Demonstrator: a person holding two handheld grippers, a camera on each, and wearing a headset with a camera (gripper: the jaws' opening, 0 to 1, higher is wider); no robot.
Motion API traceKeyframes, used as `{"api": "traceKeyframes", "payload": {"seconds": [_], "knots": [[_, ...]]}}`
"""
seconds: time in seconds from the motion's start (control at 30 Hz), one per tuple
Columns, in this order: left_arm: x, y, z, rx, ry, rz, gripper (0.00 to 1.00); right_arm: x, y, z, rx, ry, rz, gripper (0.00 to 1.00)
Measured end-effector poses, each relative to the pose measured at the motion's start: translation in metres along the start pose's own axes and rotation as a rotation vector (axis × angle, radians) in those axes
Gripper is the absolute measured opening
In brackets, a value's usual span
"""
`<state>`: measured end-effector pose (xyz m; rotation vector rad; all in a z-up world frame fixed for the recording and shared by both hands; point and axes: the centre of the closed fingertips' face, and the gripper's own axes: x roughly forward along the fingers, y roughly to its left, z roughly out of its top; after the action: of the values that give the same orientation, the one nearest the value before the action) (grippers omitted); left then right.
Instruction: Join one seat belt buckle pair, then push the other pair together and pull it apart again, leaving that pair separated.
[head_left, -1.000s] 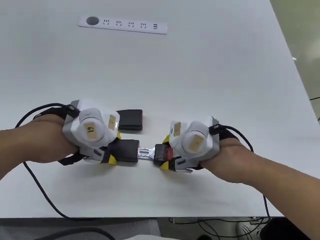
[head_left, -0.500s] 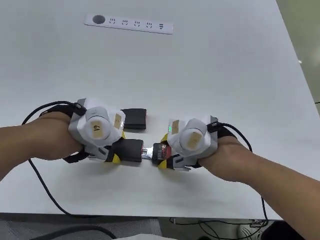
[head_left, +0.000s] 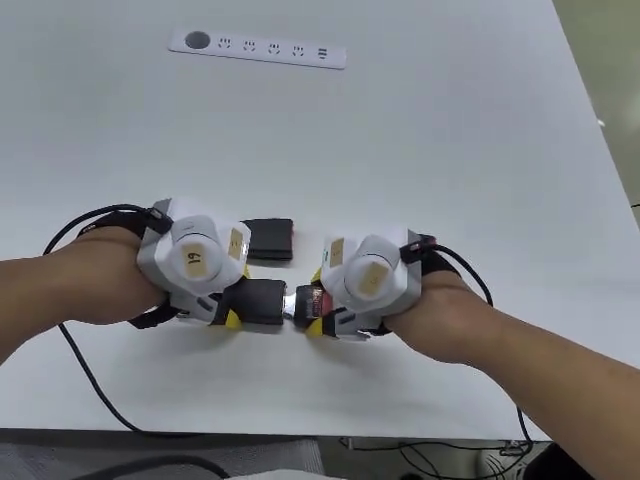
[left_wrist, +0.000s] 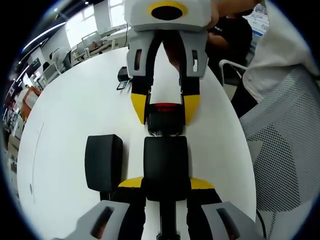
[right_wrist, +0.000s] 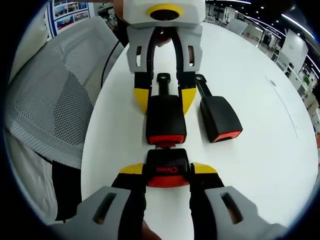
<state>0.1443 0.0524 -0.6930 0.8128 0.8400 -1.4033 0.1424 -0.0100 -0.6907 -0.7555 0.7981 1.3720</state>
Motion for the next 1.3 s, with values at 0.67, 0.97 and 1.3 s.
{"api": "traceKeyframes", "payload": {"seconds": [0.67,0.97,1.3], "knots": [[0.000,0.000,0.000,-0.001,-0.041,-0.001,0.31,0.003,0.000,0.001,-0.013,0.007,0.008,0.31],[0.000,0.000,0.000,-0.033,-0.060,0.016,0.30,-0.002,0.001,-0.001,-0.028,0.008,0.010,0.31],[-0.001,-0.001,-0.002,-0.046,-0.054,0.019,0.30,0.001,-0.001,-0.002,0.003,-0.002,0.015,0.31]]}}
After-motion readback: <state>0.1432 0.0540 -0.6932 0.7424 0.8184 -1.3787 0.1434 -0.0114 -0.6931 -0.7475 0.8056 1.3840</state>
